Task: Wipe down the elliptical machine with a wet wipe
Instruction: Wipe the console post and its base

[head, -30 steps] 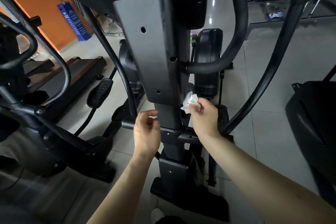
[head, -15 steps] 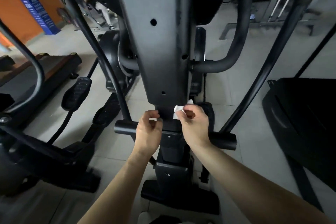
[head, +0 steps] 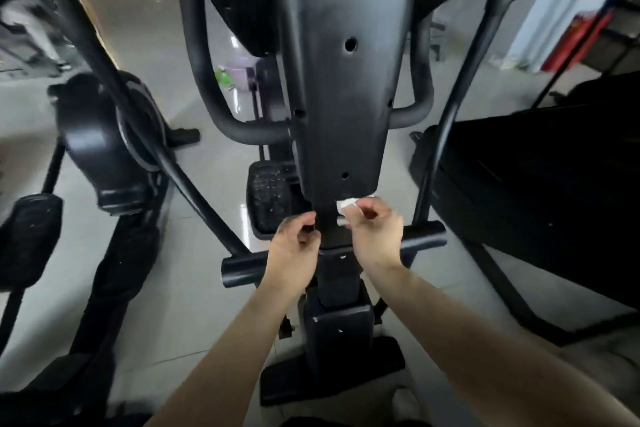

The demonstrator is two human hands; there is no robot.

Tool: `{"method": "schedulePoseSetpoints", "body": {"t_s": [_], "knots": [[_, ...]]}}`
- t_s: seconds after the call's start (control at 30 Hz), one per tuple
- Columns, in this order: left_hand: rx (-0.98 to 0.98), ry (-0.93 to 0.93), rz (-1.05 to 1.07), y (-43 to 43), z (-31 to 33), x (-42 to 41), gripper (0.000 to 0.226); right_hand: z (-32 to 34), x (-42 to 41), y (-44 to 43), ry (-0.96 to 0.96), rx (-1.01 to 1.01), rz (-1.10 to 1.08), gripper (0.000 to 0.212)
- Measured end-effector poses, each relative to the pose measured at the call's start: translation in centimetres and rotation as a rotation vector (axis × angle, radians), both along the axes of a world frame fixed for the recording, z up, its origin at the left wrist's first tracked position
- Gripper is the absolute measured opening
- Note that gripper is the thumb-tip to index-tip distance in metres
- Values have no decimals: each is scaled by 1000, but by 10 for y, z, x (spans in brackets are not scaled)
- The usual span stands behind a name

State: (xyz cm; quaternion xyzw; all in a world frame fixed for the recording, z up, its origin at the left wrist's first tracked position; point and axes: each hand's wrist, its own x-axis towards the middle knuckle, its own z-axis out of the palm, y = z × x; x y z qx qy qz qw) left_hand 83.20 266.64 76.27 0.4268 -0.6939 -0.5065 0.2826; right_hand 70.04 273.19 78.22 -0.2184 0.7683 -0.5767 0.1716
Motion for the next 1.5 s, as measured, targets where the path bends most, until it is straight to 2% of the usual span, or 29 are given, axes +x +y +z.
{"method": "schedulePoseSetpoints", "body": {"t_s": [0.1,0.2,0.43,0.63,0.73,0.83,1.0,1.17,1.3,1.4,1.5], "knots": [[11,8,-44,-5,1,6,36,-14,21,0,-70,32,11,3],[24,10,-61,-7,-1,12,32,-30,36,0,-142,103,25,10],[31,13,-56,-15,0,19,26,1,19,-8,-125,-84,-84,6],[-5,-65,-29,-12,7,15,17,-25,42,-5,-366,113,79,8],[-20,-107,13,-12,12,15,20,-16,29,-6,-408,2,60,8],[4,-113,59,-15,14,14,24,-4,3,-3,-478,-215,-8,12],[5,-123,83,-21,16,10,21,-5,-16,3,-411,-286,-110,13],[9,-104,3,-35,7,15,21,-9,6,-5,-398,-308,-139,14],[11,-88,-71,-57,6,27,21,-13,52,-27,-355,-231,-122,11],[15,-67,-131,-76,7,38,19,-16,81,-47,-331,-173,-190,11],[17,-54,-222,-92,4,43,18,-24,87,-55,-147,-19,-314,16]]}}
